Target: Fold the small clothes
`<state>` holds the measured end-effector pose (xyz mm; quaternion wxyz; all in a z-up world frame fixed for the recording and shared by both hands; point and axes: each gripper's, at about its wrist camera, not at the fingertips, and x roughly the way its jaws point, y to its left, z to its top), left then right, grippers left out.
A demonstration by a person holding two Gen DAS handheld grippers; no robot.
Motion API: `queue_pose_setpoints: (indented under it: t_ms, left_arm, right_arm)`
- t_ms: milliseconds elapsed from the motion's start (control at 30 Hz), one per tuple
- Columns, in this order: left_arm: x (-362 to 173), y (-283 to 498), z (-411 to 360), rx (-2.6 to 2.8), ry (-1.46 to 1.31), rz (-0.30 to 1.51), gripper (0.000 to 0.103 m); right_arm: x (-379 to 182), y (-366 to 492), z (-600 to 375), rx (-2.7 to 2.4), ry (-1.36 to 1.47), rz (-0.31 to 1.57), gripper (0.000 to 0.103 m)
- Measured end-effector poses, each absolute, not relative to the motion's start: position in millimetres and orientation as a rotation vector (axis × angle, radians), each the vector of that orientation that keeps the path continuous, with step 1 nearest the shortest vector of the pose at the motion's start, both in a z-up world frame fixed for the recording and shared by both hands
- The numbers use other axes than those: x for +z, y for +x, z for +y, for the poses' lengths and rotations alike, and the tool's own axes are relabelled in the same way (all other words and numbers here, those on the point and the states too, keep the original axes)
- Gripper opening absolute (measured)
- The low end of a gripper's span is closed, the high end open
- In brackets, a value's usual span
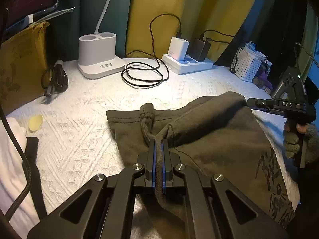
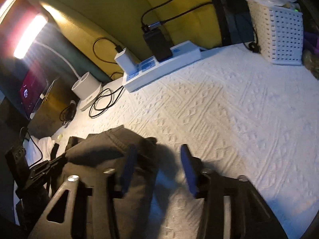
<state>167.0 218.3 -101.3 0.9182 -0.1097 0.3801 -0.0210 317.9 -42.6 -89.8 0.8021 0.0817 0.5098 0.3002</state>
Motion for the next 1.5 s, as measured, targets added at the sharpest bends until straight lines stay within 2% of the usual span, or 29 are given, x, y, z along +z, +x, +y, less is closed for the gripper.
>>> queue_pose_setpoints:
  t_ms: [67, 200, 300, 500, 667, 867, 1167, 1233, 1300, 1333, 1367, 1400, 1467, 1500]
  left_arm:
    - [-103.3, 166.5, 219.3, -0.050, -0.234, 0.786, 0.003]
    - [-104.6, 166.3, 218.9, -0.056, -0.235, 0.784, 0.003]
    - [-104.8, 167.3, 221.2, -0.062, -0.250, 0.784, 0.003]
    - [-106.1, 168.5, 224.6, -0.074, -0.274, 0.792, 0.003]
    - [-107.4, 169.0, 226.1, -0.074, -0.283, 0.798, 0.003]
    - [-105.3, 167.4, 226.1, -0.061, -0.279, 0.794, 0.004]
    - [-75.2, 141.0, 220.7, -0.015, -0.263, 0.756, 0.004]
    - [-71.9, 130.0, 215.1, -0.018, -0.250, 0.759, 0.009]
    - [-69.8, 116.3, 209.3, -0.016, -0.250, 0.761, 0.038]
    - [-69.3, 113.1, 206.8, -0.020, -0.256, 0.762, 0.043]
    - [-69.1, 107.5, 203.0, -0.032, -0.263, 0.765, 0.044]
    - [-69.3, 100.5, 195.9, -0.057, -0.263, 0.777, 0.044]
    - [-70.5, 91.2, 181.2, -0.092, -0.246, 0.797, 0.044]
    - [-72.0, 88.2, 174.9, -0.107, -0.240, 0.807, 0.044]
  right_arm:
    - [-95.4, 320.1, -36.8, 0.667, 0.202, 1.116, 0.037]
    - [-105.6, 327.2, -27.2, 0.688, 0.248, 1.144, 0.021]
    - [-103.4, 332.2, -24.0, 0.702, 0.253, 1.139, 0.016]
    - [-100.5, 350.4, -17.4, 0.700, 0.233, 1.119, 0.011]
    - [-111.3, 363.9, -7.9, 0.685, 0.184, 1.135, 0.010]
    - [-99.4, 352.2, -6.9, 0.609, 0.021, 1.083, 0.011]
    - [-98.3, 317.7, -20.0, 0.485, -0.243, 1.006, 0.011]
    - [-103.9, 310.6, -25.7, 0.472, -0.266, 1.011, 0.011]
    - [-105.2, 304.5, -31.0, 0.470, -0.277, 0.987, 0.013]
    - [-105.3, 301.5, -34.5, 0.446, -0.291, 0.981, 0.015]
    - [-105.1, 299.8, -37.5, 0.428, -0.300, 0.979, 0.026]
    - [-105.0, 298.7, -39.6, 0.410, -0.307, 0.981, 0.059]
    - [-108.1, 296.3, -46.3, 0.372, -0.316, 1.003, 0.103]
    - [-109.1, 293.5, -50.8, 0.375, -0.313, 1.006, 0.103]
